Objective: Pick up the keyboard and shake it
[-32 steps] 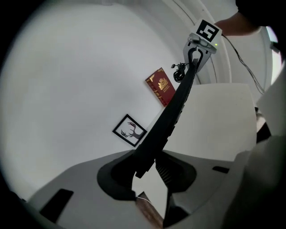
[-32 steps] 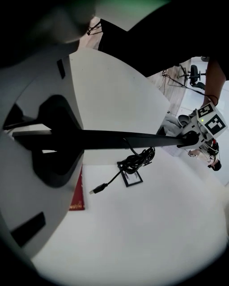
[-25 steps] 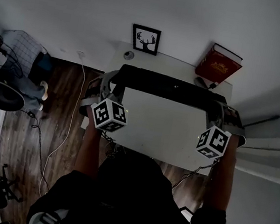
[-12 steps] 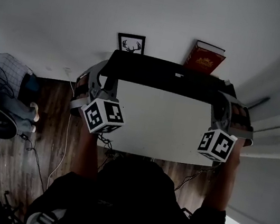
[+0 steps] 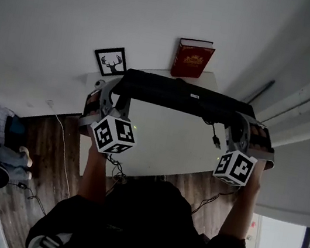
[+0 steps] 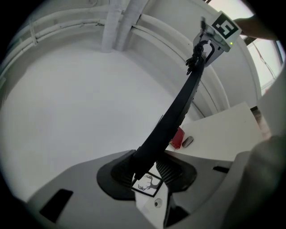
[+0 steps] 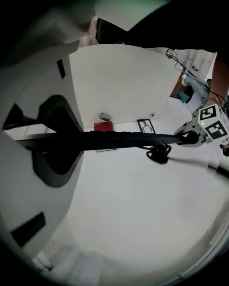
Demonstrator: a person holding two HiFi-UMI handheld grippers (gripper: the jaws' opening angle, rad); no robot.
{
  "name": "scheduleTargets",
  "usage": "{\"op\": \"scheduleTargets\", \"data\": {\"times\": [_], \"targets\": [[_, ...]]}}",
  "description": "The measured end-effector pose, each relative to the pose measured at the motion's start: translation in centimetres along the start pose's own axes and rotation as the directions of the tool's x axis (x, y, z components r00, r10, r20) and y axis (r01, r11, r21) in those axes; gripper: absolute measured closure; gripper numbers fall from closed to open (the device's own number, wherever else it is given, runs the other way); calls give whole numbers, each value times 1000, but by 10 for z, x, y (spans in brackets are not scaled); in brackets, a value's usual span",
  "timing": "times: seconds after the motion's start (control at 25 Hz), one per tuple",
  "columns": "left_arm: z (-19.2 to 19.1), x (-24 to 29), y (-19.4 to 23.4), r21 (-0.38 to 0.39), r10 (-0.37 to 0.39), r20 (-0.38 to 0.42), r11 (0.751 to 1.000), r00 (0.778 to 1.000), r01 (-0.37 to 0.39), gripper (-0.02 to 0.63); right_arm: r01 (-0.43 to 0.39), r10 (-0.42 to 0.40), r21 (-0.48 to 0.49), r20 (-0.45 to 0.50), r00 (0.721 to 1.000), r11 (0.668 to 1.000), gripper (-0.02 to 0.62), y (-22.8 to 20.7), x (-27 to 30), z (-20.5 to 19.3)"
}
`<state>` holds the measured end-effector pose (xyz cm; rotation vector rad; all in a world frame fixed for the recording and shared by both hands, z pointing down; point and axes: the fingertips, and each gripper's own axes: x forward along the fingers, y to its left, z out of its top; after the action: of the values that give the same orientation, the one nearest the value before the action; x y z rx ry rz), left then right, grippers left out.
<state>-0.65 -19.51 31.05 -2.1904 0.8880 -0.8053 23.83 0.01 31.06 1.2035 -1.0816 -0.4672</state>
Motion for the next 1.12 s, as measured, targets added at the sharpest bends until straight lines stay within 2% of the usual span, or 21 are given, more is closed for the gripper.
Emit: {"op": "scheduleTargets", "data": {"times": [0.12, 0.28, 0.4, 0.56, 0.64, 0.72, 0.8, 0.96, 1.12], "targets": [[28, 8, -11, -10, -15, 75, 1000, 997, 16, 469, 53, -50, 37, -76, 996, 998, 500, -9, -24, -24], [53, 18, -34, 20, -73, 110, 997, 991, 71, 468, 27, -19, 51, -145, 989, 998, 500, 8, -35, -54], [74, 21, -41, 17, -100, 164, 995, 981, 99, 468, 47, -31, 71, -203, 979, 996, 500, 1, -54, -69], [76, 24, -65, 33, -157, 153, 988, 976, 153, 468, 2, 14, 70, -238, 971, 998, 500, 20, -57, -84], [78, 22, -70, 23, -163, 154, 987, 975, 161, 468, 8, 9, 70, -245, 970, 998, 500, 15, -60, -87], [78, 20, -65, 3, -135, 155, 991, 979, 137, 468, 27, -12, 59, -235, 972, 998, 500, 6, -59, -86], [68, 16, -60, -10, -111, 128, 994, 986, 113, 468, 12, -1, 51, -209, 978, 999, 500, 7, -52, -77], [23, 2, -50, -30, -68, 29, 997, 997, 69, 468, -36, 38, 16, -102, 994, 999, 500, 26, -27, -46], [-28, -21, -25, -65, 7, -78, 998, 997, -12, 468, -55, 56, -46, 21, 998, 997, 500, 25, 0, 5]]}}
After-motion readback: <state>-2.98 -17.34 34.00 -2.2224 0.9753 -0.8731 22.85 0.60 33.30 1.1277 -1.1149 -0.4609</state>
